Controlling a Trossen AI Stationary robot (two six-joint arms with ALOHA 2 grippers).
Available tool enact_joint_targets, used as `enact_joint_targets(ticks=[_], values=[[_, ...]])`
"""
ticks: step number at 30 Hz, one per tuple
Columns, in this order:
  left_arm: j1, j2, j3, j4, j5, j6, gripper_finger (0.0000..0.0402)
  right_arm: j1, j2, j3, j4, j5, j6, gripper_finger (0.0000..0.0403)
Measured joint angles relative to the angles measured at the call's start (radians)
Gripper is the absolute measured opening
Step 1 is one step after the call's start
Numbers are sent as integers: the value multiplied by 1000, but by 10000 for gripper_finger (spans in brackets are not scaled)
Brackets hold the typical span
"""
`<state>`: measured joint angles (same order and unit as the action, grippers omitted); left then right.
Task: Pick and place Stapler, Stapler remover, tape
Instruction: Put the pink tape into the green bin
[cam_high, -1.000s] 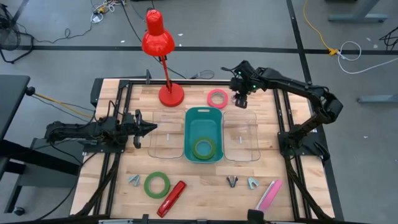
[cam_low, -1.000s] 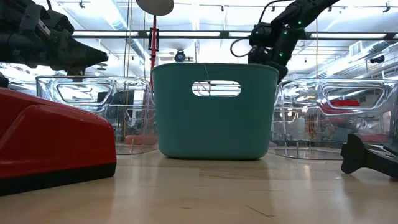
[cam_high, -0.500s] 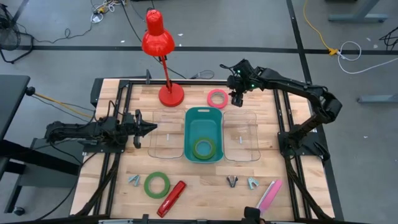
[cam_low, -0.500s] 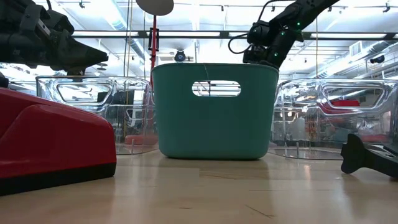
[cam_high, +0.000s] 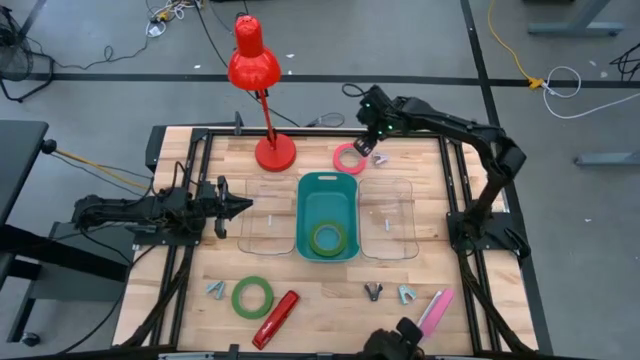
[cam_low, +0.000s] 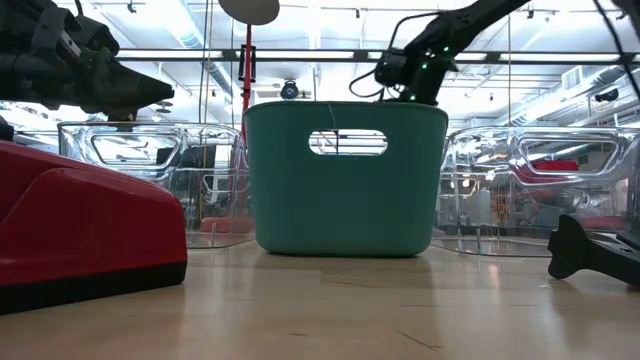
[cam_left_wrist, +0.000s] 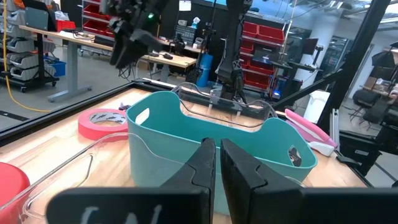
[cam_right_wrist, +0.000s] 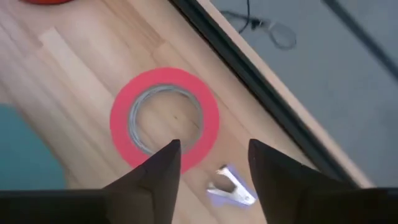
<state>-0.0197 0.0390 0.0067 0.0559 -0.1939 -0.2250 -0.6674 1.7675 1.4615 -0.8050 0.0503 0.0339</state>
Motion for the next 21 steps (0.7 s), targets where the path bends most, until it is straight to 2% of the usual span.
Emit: enact_joint_targets(ticks=[8, 12, 16, 21], values=[[0, 0, 0, 0, 0, 0, 28, -2, 124, 77, -38, -4, 136, 276], [0, 0, 0, 0, 0, 0, 28, -1, 162, 81, -42, -50, 168, 308], [0, 0, 0, 0, 0, 0, 28, 1, 193, 81, -45, -42, 172, 323], [0, 0, 0, 0, 0, 0, 28, -1, 241, 81, -50, -41, 190, 323]])
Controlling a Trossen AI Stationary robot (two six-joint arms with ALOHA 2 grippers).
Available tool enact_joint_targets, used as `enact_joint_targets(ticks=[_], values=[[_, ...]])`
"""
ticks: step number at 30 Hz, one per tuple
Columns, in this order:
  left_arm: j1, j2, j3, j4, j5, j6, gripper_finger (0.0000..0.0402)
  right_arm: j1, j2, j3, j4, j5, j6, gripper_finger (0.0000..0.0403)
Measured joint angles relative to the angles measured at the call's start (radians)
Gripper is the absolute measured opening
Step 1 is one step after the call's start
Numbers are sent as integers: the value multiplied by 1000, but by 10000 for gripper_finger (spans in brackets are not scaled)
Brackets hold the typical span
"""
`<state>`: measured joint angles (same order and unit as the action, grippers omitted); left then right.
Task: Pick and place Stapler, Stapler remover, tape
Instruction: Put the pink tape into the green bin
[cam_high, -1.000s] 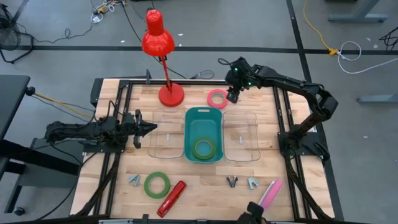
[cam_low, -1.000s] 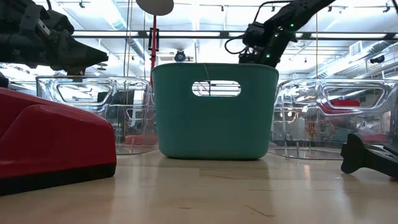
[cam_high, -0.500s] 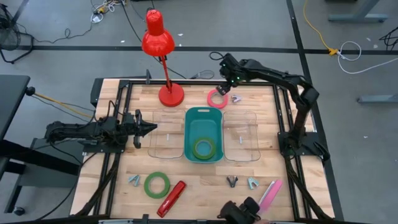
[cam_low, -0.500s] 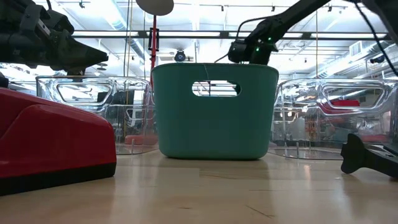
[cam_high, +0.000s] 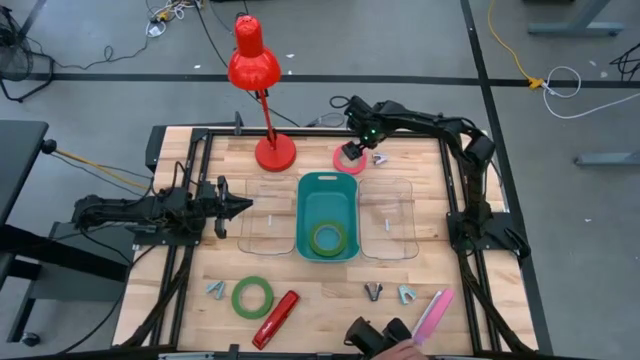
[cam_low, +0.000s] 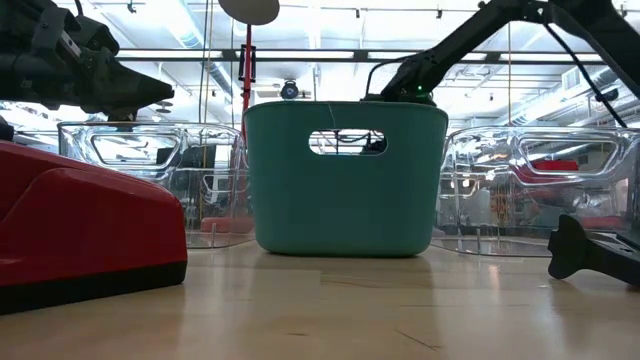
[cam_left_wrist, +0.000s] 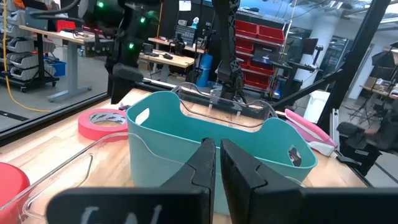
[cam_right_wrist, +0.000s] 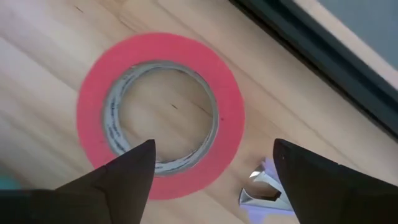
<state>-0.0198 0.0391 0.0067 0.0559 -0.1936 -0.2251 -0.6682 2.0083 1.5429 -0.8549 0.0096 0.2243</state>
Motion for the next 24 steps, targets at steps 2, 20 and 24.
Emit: enact_joint_targets(ticks=[2, 20, 24], values=[[0, 0, 0, 0, 0, 0, 28, -1, 14, 0, 1, 6, 0, 323], [0, 0, 0, 0, 0, 0, 28, -2, 100, 0, 34, 89, -19, 322], [0, 0, 0, 0, 0, 0, 28, -2, 132, 0, 27, 86, -23, 322]])
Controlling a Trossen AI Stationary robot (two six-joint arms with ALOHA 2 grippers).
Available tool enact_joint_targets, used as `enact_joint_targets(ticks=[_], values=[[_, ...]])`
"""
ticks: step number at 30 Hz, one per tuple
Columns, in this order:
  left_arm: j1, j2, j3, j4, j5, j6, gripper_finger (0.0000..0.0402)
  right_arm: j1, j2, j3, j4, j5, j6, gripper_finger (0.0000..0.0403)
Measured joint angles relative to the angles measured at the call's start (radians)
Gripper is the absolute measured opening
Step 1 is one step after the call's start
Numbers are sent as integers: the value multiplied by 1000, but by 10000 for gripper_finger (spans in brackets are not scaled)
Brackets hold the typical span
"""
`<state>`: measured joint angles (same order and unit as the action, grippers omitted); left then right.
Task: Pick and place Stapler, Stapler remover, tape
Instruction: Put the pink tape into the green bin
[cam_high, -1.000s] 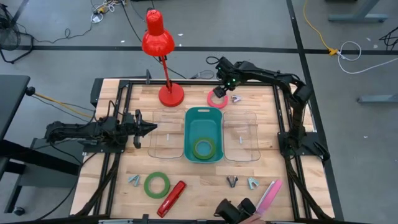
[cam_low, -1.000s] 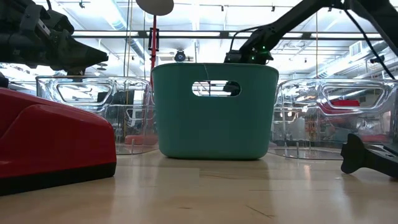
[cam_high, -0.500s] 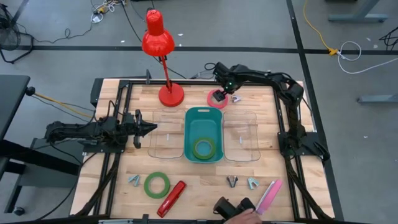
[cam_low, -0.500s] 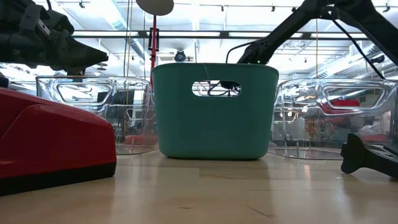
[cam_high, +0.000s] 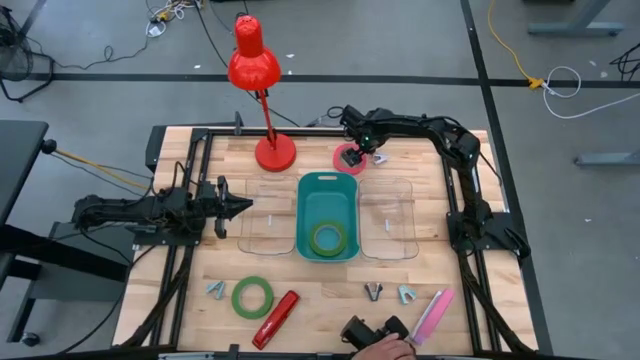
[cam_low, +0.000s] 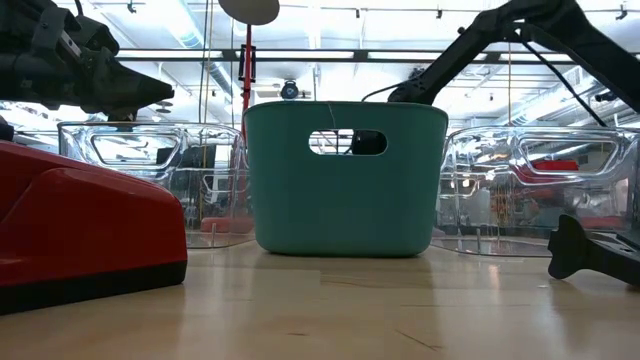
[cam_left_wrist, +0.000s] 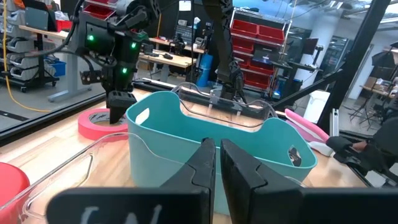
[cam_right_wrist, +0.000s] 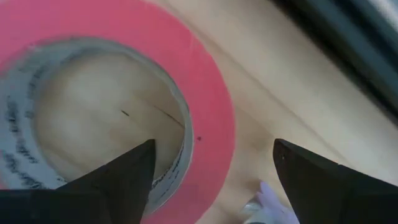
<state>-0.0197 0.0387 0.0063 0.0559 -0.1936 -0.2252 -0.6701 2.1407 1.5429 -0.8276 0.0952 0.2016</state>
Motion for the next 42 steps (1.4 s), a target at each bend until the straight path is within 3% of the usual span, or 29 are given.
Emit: enact_joint_targets(ticks=[8, 25, 42], values=[[0, 0, 0, 0, 0, 0, 28, 2, 2, 0, 7, 2, -4, 312], [0, 0, 0, 0, 0, 0, 28, 1, 2, 0, 5, -2, -1, 171], [0, 0, 0, 0, 0, 0, 28, 1, 2, 0, 5, -6, -23, 114]])
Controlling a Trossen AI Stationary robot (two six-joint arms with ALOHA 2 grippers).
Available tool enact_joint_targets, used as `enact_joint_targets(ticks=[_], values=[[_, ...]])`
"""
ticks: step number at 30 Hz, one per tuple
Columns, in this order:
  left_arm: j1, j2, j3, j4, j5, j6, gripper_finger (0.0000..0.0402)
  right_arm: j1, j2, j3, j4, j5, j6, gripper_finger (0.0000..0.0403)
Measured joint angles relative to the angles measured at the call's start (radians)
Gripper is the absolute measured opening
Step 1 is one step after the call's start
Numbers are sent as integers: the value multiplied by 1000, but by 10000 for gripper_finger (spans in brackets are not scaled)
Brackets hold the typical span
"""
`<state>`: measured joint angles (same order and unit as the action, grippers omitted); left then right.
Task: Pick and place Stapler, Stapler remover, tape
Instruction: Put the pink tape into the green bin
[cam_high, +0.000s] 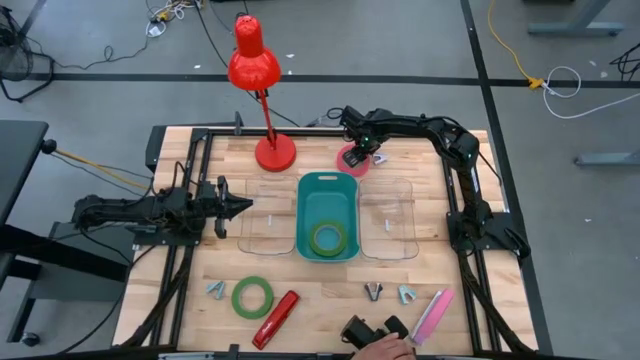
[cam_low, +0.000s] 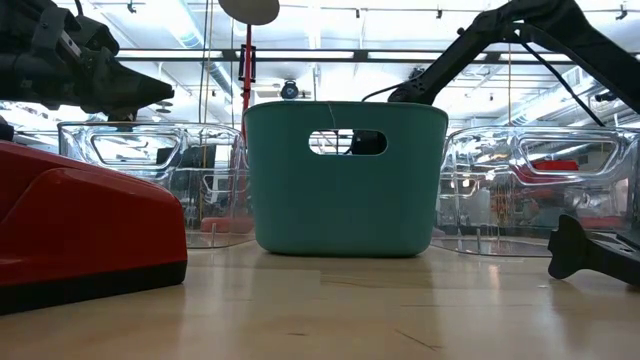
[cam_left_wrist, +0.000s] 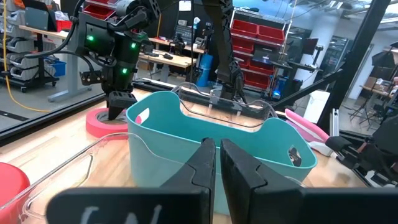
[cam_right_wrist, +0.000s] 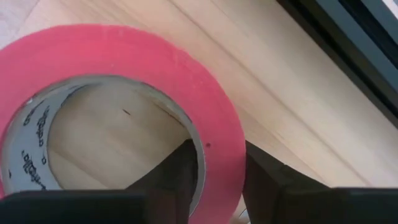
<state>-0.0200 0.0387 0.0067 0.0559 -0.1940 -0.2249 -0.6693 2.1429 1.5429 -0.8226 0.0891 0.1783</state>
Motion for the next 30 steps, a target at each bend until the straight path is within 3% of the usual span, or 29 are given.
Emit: enact_joint_targets(ticks=[11, 30], values=[[0, 0, 0, 0, 0, 0, 28, -2, -16, -2, 6, -2, -1, 98], [0, 0, 0, 0, 0, 0, 28, -11, -206, -2, 44, 0, -11, 98]])
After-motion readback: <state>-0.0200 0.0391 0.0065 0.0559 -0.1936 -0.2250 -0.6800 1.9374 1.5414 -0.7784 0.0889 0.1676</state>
